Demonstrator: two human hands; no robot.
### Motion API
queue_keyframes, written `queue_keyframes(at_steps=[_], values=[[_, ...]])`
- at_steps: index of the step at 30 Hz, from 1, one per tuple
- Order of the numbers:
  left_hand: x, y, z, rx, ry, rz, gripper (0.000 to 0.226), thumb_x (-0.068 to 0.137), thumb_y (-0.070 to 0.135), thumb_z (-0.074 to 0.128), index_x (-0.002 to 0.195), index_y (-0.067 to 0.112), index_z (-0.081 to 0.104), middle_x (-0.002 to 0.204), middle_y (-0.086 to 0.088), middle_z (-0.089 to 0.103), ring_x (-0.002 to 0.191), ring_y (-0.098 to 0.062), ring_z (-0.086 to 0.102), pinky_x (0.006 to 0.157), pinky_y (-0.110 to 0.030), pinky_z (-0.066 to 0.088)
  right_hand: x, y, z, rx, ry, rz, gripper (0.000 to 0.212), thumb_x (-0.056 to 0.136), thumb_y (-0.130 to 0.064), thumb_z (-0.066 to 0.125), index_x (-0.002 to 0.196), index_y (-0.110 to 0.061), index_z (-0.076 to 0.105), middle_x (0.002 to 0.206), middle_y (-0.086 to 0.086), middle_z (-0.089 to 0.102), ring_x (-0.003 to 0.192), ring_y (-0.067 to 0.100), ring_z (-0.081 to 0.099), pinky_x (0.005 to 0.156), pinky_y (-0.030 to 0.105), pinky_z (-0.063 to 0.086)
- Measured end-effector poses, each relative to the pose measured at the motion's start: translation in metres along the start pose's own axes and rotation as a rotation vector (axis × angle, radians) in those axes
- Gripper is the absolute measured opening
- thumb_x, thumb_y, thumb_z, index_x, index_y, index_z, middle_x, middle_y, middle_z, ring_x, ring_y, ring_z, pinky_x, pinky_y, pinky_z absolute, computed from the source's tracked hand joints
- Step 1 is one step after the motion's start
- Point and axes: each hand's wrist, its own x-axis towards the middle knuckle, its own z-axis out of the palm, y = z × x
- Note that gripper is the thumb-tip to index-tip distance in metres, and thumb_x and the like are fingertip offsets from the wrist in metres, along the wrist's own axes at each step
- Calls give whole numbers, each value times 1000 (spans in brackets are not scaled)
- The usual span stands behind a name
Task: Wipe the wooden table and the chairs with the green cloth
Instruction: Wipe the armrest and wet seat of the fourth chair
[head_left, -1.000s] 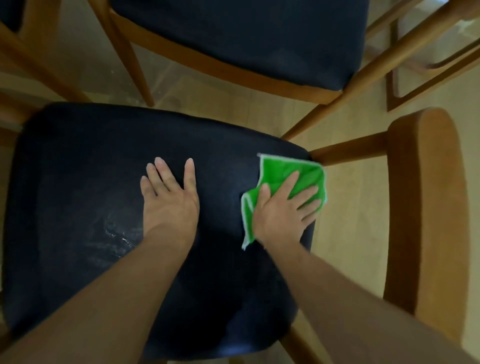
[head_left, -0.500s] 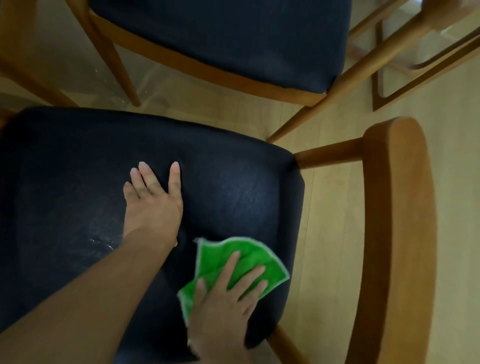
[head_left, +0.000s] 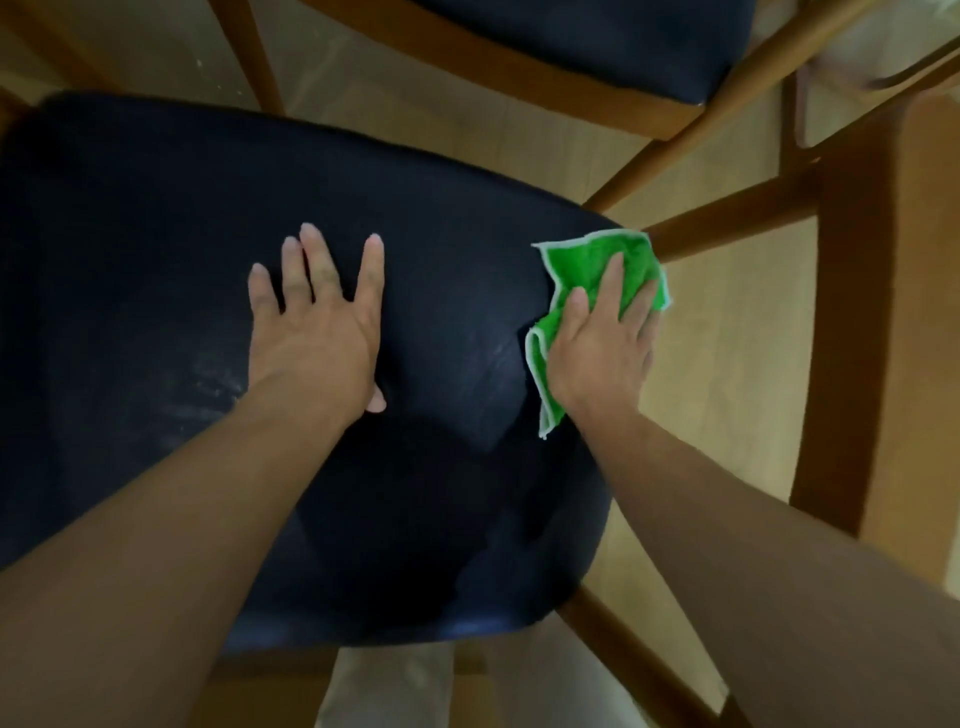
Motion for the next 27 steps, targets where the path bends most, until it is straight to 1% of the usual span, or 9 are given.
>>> queue_keyframes(at_steps=[3,6,8,10,13,16,21,23,27], values=[[-18,-2,15,-118,91,21,108,88,44,64,149,15,-19,157,-23,-16,147,-34,-9,117,-51,1,-40,17,16,40,-6,176,66,103,-47,19,156,-16,-8,160,25,-2,148,38,4,119,46,6],[-48,-1,41,-331,257,136,69,90,25,64,147,9,29,157,-19,20,143,-26,27,118,-48,15,-96,26,34,12,-87,370,74,102,-49,22,154,-10,-12,158,31,-4,147,42,2,119,46,2],[-65,0,58,-480,412,203,45,82,9,72,124,4,58,135,-18,55,119,-29,58,109,-52,36,-125,27,43,-58,-194,451,77,101,-49,22,152,-5,-17,157,33,-8,147,44,-5,118,48,-2],[-81,-3,69,-625,486,175,28,81,4,69,109,6,66,107,-11,71,95,-31,67,93,-50,50,-150,25,51,-110,-316,518,80,102,-49,20,148,0,-23,155,35,-12,145,46,-11,118,52,-3],[-103,-10,73,-779,282,1,24,88,16,64,112,15,64,95,-2,69,86,-21,65,77,-41,55,-180,12,54,-36,-425,654,81,102,-49,24,149,-1,-22,154,35,-15,146,45,-9,118,47,-3],[-116,-13,87,-737,45,-91,21,93,30,57,111,23,62,97,4,66,88,-17,63,76,-36,53,-202,1,55,48,-452,705,83,102,-46,34,150,-6,-20,155,33,-17,146,46,-1,118,42,3],[-135,-1,109,-849,-203,-174,20,91,35,58,108,26,64,98,6,67,94,-15,62,83,-31,51,-194,19,45,103,-529,570,75,103,-33,38,151,4,-7,154,38,-2,144,49,8,117,51,18],[-137,4,110,-924,-198,-193,21,91,36,59,108,24,63,95,7,67,95,-14,61,83,-29,50,-179,23,35,110,-475,366,70,103,-30,38,152,4,3,154,38,7,144,49,11,117,51,17],[-139,8,110,-1004,-243,-208,22,91,36,58,108,23,63,101,2,67,98,-14,61,86,-28,50,-136,11,21,-140,-286,-198,61,104,-31,32,157,-16,4,162,19,-5,147,41,3,116,52,16]])
